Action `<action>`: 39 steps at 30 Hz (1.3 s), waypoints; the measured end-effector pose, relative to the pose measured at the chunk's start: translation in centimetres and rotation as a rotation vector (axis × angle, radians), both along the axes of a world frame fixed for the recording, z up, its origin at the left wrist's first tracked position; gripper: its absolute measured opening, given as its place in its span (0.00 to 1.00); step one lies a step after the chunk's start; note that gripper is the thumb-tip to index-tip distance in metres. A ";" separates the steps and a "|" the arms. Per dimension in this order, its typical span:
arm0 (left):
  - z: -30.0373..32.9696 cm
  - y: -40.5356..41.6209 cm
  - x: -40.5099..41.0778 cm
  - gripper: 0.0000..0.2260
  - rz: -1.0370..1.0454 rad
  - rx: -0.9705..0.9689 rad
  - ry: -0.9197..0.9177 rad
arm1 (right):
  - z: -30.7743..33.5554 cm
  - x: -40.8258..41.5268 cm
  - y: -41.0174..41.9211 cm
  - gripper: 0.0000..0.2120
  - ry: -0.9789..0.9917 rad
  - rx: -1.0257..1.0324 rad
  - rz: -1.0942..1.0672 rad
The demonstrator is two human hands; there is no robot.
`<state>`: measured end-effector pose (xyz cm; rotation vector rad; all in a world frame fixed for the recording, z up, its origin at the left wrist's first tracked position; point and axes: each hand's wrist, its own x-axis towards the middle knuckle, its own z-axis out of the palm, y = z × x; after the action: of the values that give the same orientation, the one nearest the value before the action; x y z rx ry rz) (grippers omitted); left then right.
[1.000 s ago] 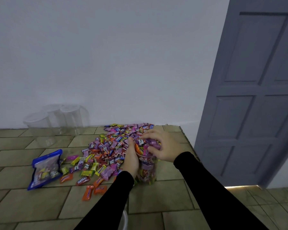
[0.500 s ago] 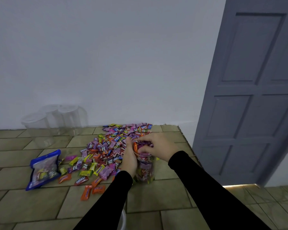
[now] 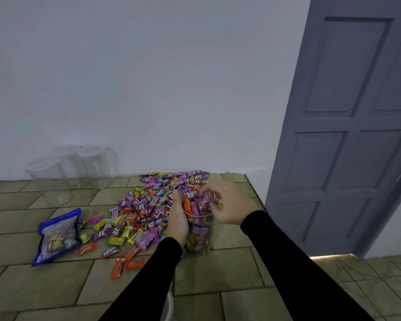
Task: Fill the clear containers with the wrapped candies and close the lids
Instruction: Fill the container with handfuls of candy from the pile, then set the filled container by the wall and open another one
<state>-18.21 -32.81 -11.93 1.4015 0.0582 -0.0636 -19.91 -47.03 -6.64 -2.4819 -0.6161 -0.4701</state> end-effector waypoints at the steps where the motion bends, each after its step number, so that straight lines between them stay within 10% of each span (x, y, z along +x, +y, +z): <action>1: -0.1 0.0 0.0 0.23 0.012 0.002 -0.001 | -0.1 0.0 0.1 0.12 0.012 -0.001 0.010; 20: 0.4 0.1 -0.3 0.25 -0.032 0.020 -0.061 | 0.2 1.1 2.1 0.10 0.162 -0.017 0.032; 27: 0.7 2.5 -0.3 0.24 -0.028 0.172 -0.149 | -2.4 -0.7 2.3 0.26 -0.126 0.379 -0.146; 32: 0.4 6.4 0.2 0.06 -0.085 0.726 -0.133 | -4.8 -2.1 3.8 0.45 -0.062 0.575 -0.266; 39: -1.1 10.1 -3.0 0.10 -0.581 1.614 0.110 | -7.8 -2.6 5.9 0.53 0.141 0.868 -0.271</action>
<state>-21.16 -22.73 -13.02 2.9860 -0.2763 -0.6983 -22.52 -41.13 -14.46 -1.7346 0.0155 -0.5161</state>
